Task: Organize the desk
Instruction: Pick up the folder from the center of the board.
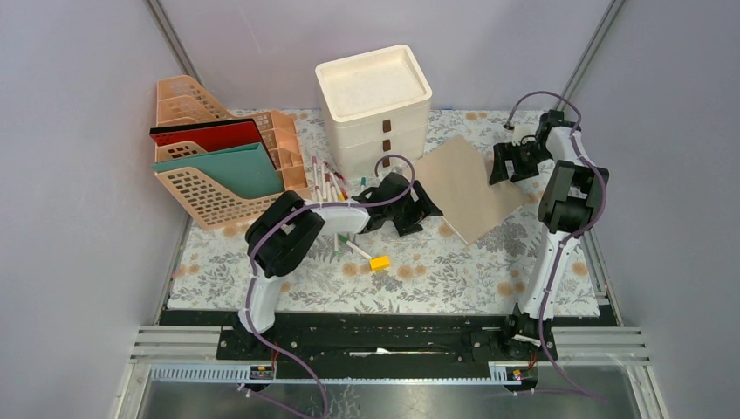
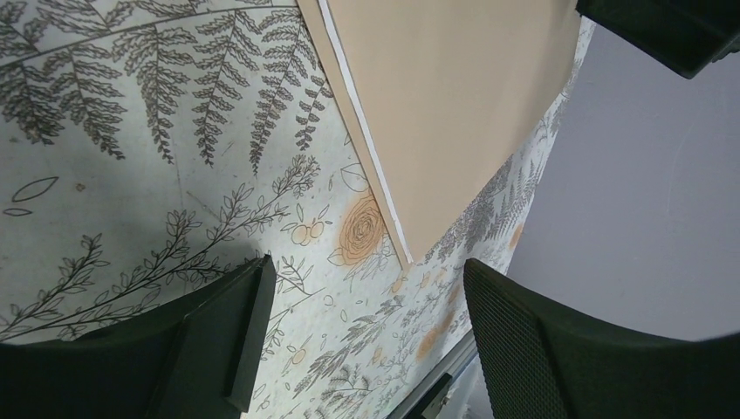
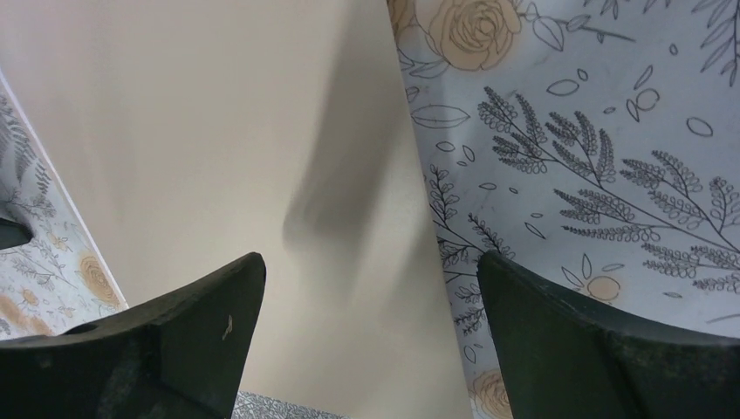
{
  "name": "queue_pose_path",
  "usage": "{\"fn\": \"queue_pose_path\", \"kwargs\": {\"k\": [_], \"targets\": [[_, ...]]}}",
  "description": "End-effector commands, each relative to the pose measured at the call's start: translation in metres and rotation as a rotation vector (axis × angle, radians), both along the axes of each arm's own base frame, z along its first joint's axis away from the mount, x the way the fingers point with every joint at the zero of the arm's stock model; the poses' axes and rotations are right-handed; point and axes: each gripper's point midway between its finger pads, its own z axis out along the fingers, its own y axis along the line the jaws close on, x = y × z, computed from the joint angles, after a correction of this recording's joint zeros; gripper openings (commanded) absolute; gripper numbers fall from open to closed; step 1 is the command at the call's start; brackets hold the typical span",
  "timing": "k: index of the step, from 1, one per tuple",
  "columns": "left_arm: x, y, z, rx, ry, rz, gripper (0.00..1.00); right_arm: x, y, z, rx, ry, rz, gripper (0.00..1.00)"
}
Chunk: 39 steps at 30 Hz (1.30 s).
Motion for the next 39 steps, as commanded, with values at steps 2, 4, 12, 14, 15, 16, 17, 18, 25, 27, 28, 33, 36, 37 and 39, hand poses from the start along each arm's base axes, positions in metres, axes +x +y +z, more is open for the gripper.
{"fn": "queue_pose_path", "kwargs": {"k": [2, 4, 12, 14, 15, 16, 17, 18, 25, 27, 28, 33, 36, 37, 39], "targets": [[0.002, -0.009, 0.001, -0.021, 0.048, 0.002, 0.83, -0.011, 0.01, 0.003, 0.074, 0.03, 0.035, 0.99], [0.001, -0.009, -0.003, -0.02, 0.065, 0.0, 0.84, -0.021, 0.013, -0.002, 0.091, 0.066, 0.045, 0.99], [-0.006, -0.008, -0.022, -0.004, 0.125, -0.012, 0.76, -0.063, 0.037, 0.004, 0.229, 0.154, 0.051, 0.88], [-0.008, -0.007, -0.025, -0.003, 0.132, -0.016, 0.74, -0.07, 0.044, 0.012, 0.264, 0.154, 0.041, 0.86], [-0.008, -0.006, -0.026, -0.004, 0.134, -0.018, 0.71, -0.073, 0.047, 0.015, 0.281, 0.155, 0.036, 0.85], [-0.01, -0.006, -0.028, -0.005, 0.138, -0.022, 0.7, -0.076, 0.05, 0.018, 0.299, 0.156, 0.027, 0.84], [-0.011, -0.007, -0.03, -0.007, 0.141, -0.027, 0.68, -0.078, 0.053, 0.023, 0.314, 0.151, 0.021, 0.83], [-0.011, -0.007, -0.031, -0.008, 0.144, -0.031, 0.67, -0.08, 0.056, 0.027, 0.33, 0.15, 0.012, 0.82], [-0.015, -0.008, -0.034, -0.017, 0.142, -0.062, 0.57, -0.082, 0.072, 0.052, 0.445, 0.139, -0.076, 0.77], [-0.016, -0.009, -0.033, -0.026, 0.14, -0.072, 0.55, -0.084, 0.078, 0.06, 0.486, 0.133, -0.104, 0.76], [-0.017, -0.01, -0.033, -0.031, 0.14, -0.077, 0.54, -0.085, 0.081, 0.064, 0.509, 0.134, -0.115, 0.76], [-0.019, -0.013, -0.029, -0.056, 0.13, -0.1, 0.53, -0.088, 0.093, 0.094, 0.635, 0.112, -0.147, 0.75], [-0.02, -0.014, -0.026, -0.08, 0.118, -0.112, 0.52, -0.091, 0.096, 0.099, 0.652, 0.107, -0.179, 0.75], [-0.02, -0.015, -0.025, -0.085, 0.115, -0.114, 0.51, -0.093, 0.096, 0.099, 0.643, 0.1, -0.194, 0.75], [-0.021, -0.015, -0.026, -0.088, 0.116, -0.121, 0.51, -0.098, 0.097, 0.096, 0.639, 0.106, -0.211, 0.74]]}}
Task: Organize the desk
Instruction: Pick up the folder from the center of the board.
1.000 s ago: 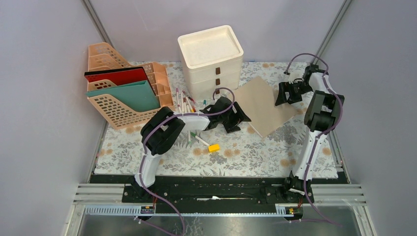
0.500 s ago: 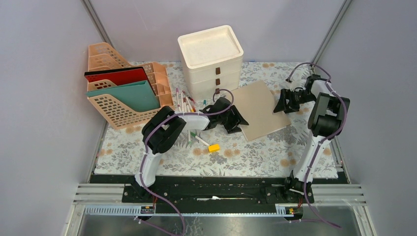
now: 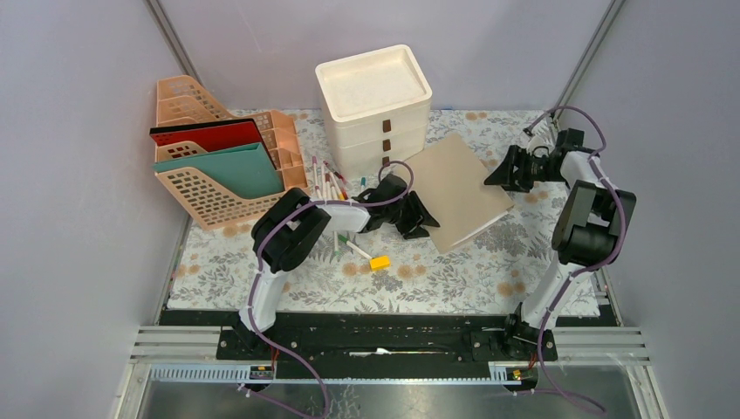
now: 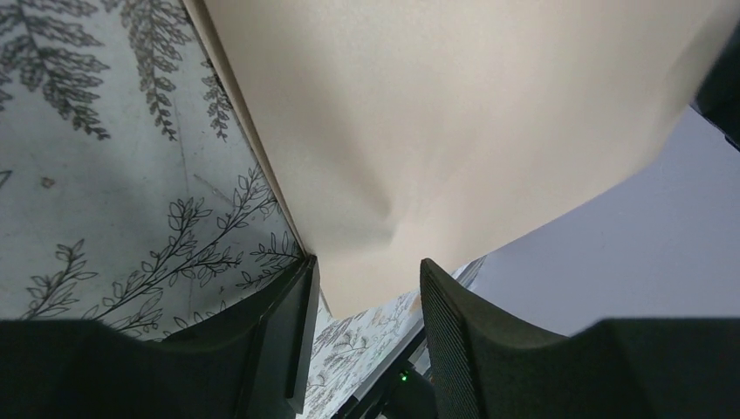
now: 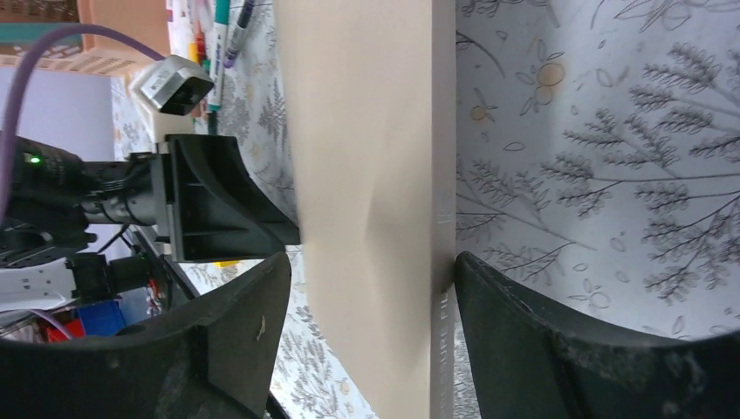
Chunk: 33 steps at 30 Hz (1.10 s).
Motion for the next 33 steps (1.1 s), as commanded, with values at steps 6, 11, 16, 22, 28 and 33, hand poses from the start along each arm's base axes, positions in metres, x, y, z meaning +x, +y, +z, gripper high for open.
{"fn": "queue_pose_path", "kwargs": {"k": [6, 11, 16, 22, 28, 33], "targets": [[-0.003, -0.008, -0.011, -0.034, -0.035, -0.038, 0.5, -0.042, 0.038, 0.02, 0.177, 0.157, -0.037, 0.67], [-0.004, -0.009, -0.01, -0.042, -0.037, -0.045, 0.51, -0.043, 0.03, 0.024, 0.082, 0.11, -0.058, 0.5], [0.002, -0.01, 0.006, -0.065, -0.09, -0.054, 0.52, -0.043, 0.018, 0.033, -0.025, 0.059, -0.092, 0.06], [0.005, -0.009, 0.05, -0.098, -0.241, -0.097, 0.56, -0.054, 0.013, 0.055, -0.098, -0.032, -0.069, 0.0], [-0.001, 0.002, 0.118, -0.17, -0.464, -0.138, 0.69, -0.067, 0.007, 0.085, -0.185, -0.122, -0.01, 0.0], [-0.009, 0.015, 0.167, -0.217, -0.658, -0.174, 0.77, -0.079, 0.011, 0.108, -0.202, -0.188, 0.017, 0.0]]}}
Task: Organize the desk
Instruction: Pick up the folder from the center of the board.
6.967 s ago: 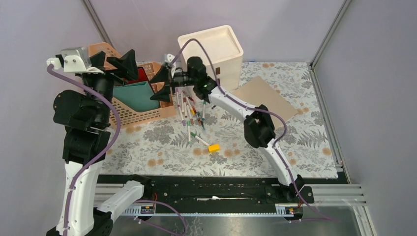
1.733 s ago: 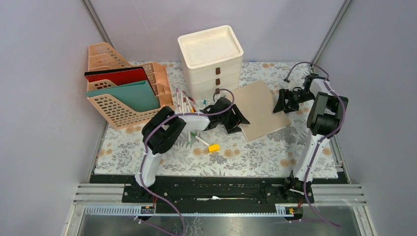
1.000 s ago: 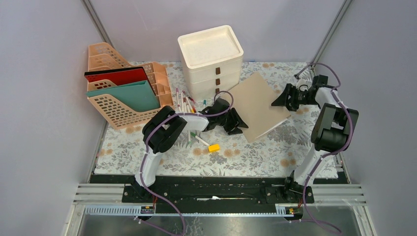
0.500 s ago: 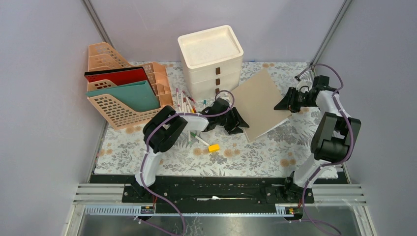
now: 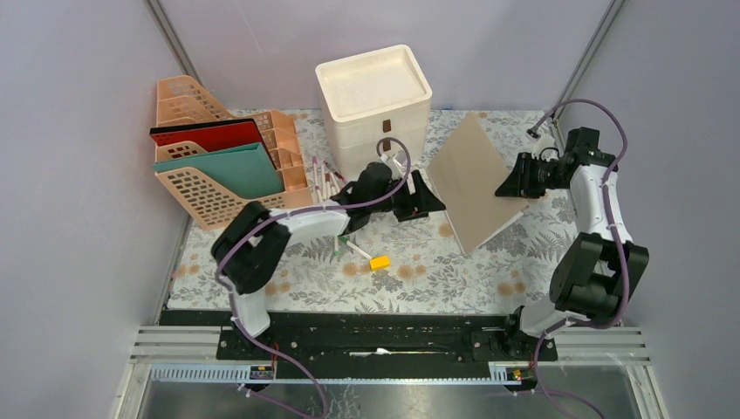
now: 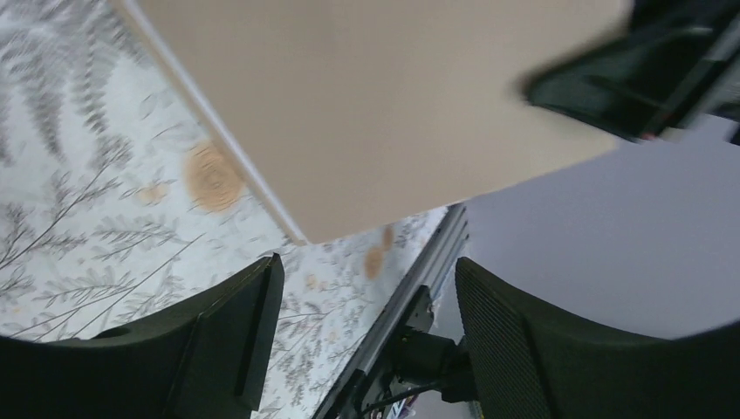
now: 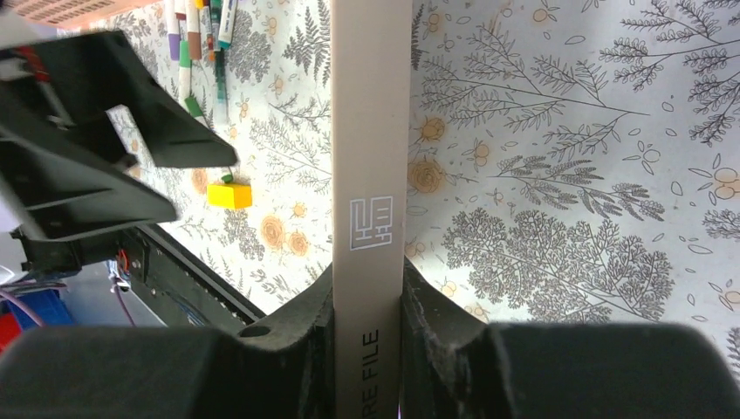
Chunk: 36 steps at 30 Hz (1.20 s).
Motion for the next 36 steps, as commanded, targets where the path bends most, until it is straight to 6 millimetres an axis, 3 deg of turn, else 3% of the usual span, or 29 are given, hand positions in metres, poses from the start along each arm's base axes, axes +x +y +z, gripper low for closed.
{"fn": "queue_pose_path", "kwargs": {"k": [1, 7, 11, 12, 15, 19, 22, 26, 36], "targets": [[0.001, 0.009, 0.078, -0.103, -0.301, -0.036, 0.78, -0.011, 0.003, 0.043, -0.038, -0.127, 0.05, 0.0], [0.016, 0.052, 0.119, -0.024, -0.48, 0.079, 0.84, -0.028, 0.032, 0.085, 0.14, -0.176, 0.109, 0.0], [0.033, 0.101, 0.134, -0.087, -0.446, 0.207, 0.89, -0.038, 0.048, 0.113, 0.257, -0.202, 0.138, 0.0], [0.034, 0.115, 0.138, -0.11, -0.432, 0.249, 0.95, -0.042, 0.052, 0.118, 0.283, -0.207, 0.151, 0.0], [0.044, 0.159, 0.127, -0.079, -0.345, 0.44, 0.99, -0.056, 0.063, 0.137, 0.371, -0.235, 0.2, 0.0], [0.037, 0.194, 0.131, -0.03, -0.389, 0.571, 0.99, -0.069, 0.074, 0.155, 0.478, -0.251, 0.239, 0.0], [0.023, 0.197, 0.151, -0.132, -0.456, 0.555, 0.99, -0.072, 0.077, 0.162, 0.518, -0.259, 0.256, 0.0], [0.004, 0.183, 0.162, -0.312, -0.463, 0.459, 0.99, -0.073, 0.08, 0.173, 0.571, -0.27, 0.282, 0.0], [-0.006, 0.147, 0.187, -0.557, -0.463, 0.272, 0.99, -0.078, 0.097, 0.19, 0.608, -0.277, 0.366, 0.0]]}}
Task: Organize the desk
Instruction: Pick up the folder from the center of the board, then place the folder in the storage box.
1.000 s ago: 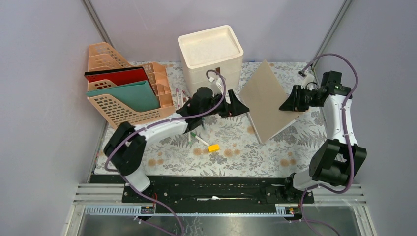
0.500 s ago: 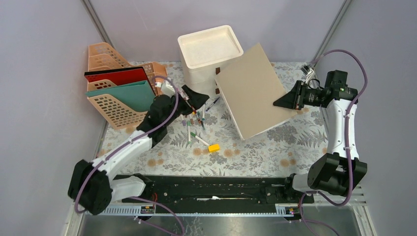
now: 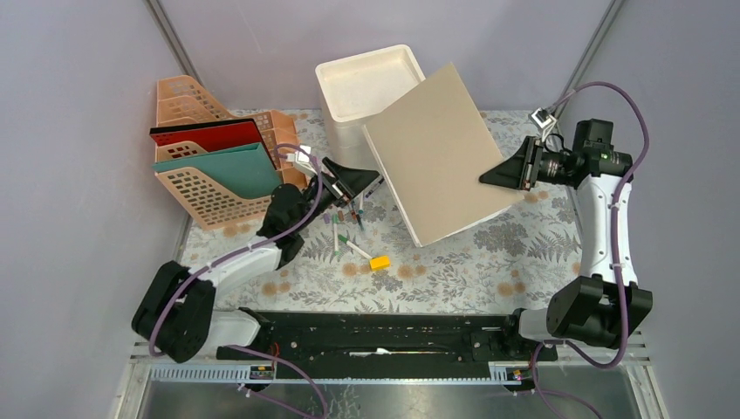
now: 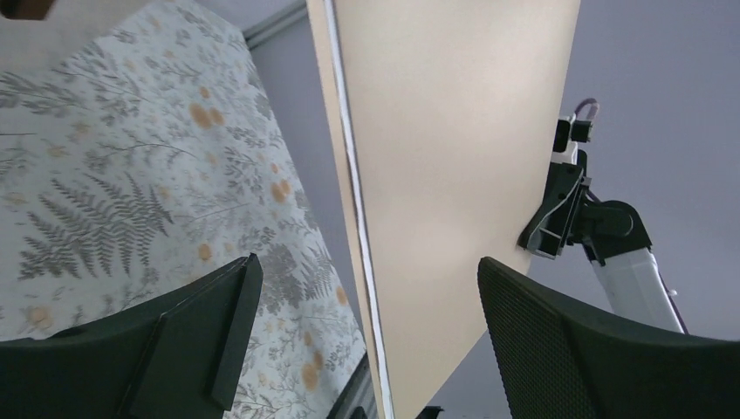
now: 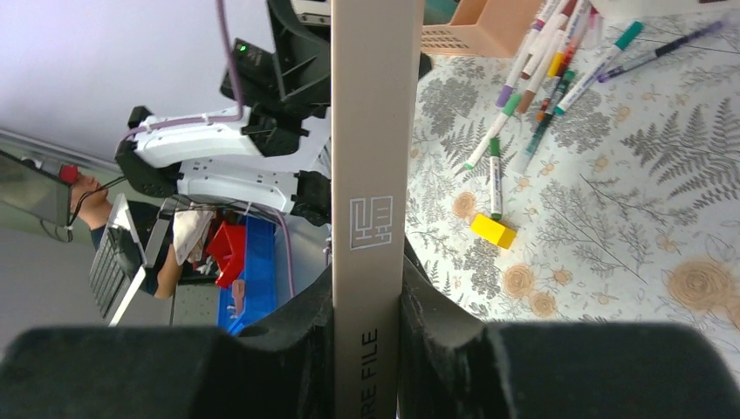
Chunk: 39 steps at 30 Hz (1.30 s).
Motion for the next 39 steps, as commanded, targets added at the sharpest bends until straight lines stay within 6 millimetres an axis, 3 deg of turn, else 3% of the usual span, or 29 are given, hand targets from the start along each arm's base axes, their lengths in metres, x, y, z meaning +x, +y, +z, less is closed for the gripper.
{"fn": "queue_pose_path", "kwargs": {"k": [1, 6, 10, 14, 17, 19, 23, 27, 29, 33, 35, 39], "targets": [[-0.016, -0.018, 0.055, -0.162, -0.158, -0.138, 0.98, -0.012, 0.016, 0.034, 0.08, -0.087, 0.101, 0.0], [-0.021, -0.039, 0.068, -0.206, -0.204, -0.202, 0.92, -0.017, 0.028, 0.04, 0.086, -0.104, 0.157, 0.0], [-0.027, -0.041, 0.082, -0.286, -0.243, -0.243, 0.75, -0.016, 0.03, 0.038, 0.085, -0.098, 0.163, 0.0], [-0.03, -0.038, 0.087, -0.296, -0.263, -0.243, 0.47, -0.012, 0.029, 0.031, 0.057, -0.099, 0.148, 0.0], [-0.03, -0.033, 0.086, -0.271, -0.272, -0.235, 0.15, -0.009, 0.028, 0.024, 0.024, -0.107, 0.131, 0.0], [-0.032, -0.027, 0.086, -0.262, -0.284, -0.227, 0.0, -0.006, 0.027, 0.02, -0.01, -0.121, 0.117, 0.06], [-0.037, -0.014, 0.088, -0.232, -0.327, -0.228, 0.0, -0.004, 0.026, 0.015, -0.078, -0.181, 0.104, 0.24], [-0.047, -0.006, 0.092, -0.183, -0.388, -0.283, 0.0, -0.001, 0.033, 0.017, -0.146, -0.262, 0.137, 0.57], [-0.052, -0.003, 0.093, -0.158, -0.405, -0.32, 0.0, 0.003, 0.039, 0.019, -0.166, -0.294, 0.168, 0.69], [-0.062, -0.003, 0.094, -0.1, -0.418, -0.422, 0.0, 0.015, 0.055, 0.034, -0.158, -0.32, 0.243, 0.79], [-0.067, -0.003, 0.095, -0.064, -0.435, -0.46, 0.0, 0.014, 0.072, 0.04, -0.151, -0.325, 0.304, 0.83], [-0.065, -0.005, 0.087, 0.063, -0.421, -0.485, 0.0, 0.021, 0.09, 0.053, -0.148, -0.357, 0.35, 0.85]]}}
